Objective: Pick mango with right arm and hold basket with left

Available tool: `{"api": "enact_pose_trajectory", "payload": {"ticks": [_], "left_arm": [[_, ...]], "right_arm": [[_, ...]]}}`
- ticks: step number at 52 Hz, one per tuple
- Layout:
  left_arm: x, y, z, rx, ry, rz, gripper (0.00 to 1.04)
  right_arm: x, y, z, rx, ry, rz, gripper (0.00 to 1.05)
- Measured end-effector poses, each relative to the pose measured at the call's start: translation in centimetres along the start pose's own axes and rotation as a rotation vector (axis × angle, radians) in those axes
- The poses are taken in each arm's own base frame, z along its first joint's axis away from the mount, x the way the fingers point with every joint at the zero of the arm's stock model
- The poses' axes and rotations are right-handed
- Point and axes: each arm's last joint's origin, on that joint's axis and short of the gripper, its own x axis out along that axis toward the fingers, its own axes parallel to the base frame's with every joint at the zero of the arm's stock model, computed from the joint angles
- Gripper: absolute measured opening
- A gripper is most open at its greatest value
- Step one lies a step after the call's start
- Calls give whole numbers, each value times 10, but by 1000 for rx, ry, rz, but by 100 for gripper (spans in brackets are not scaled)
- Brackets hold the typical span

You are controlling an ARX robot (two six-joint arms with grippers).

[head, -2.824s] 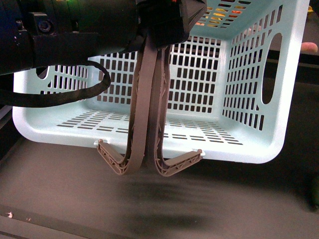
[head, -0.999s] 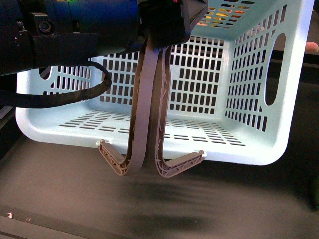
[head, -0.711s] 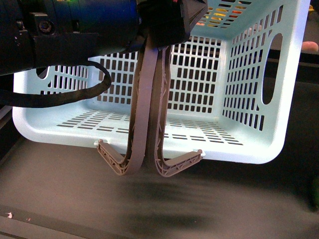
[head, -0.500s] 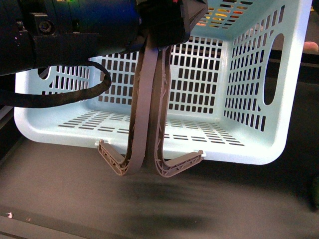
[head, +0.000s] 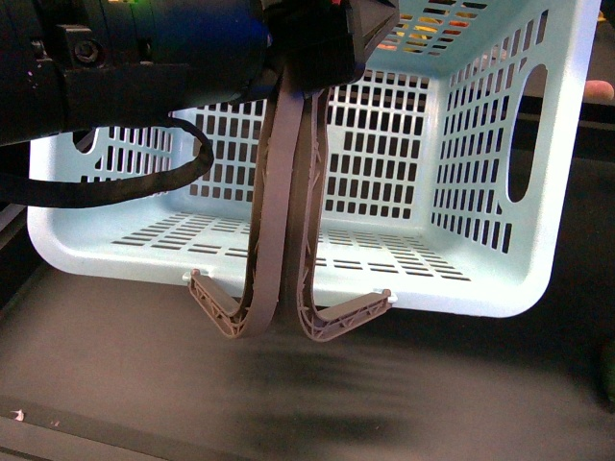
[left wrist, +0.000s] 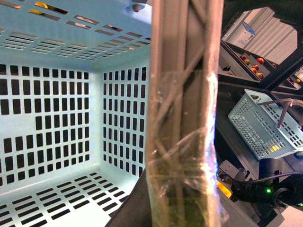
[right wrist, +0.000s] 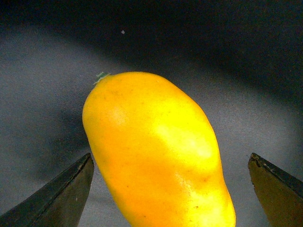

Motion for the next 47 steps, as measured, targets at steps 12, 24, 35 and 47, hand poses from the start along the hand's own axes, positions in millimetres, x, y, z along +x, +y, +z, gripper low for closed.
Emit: {"api": "enact_pose_trajectory", "payload": {"ticks": [12,24,35,47], "left_arm": [[0,0,0,0,0,0,9],[0,0,0,0,0,-1,9],[0,0,0,0,0,0,9],[0,0,0,0,0,0,9]], "right_arm": [[13,1,-2,4,0,2,97],[22,3,-1,15,1,8,96],[24,3,3,12,-11,4,68],[14,7,6,39,-50,46,63]]}}
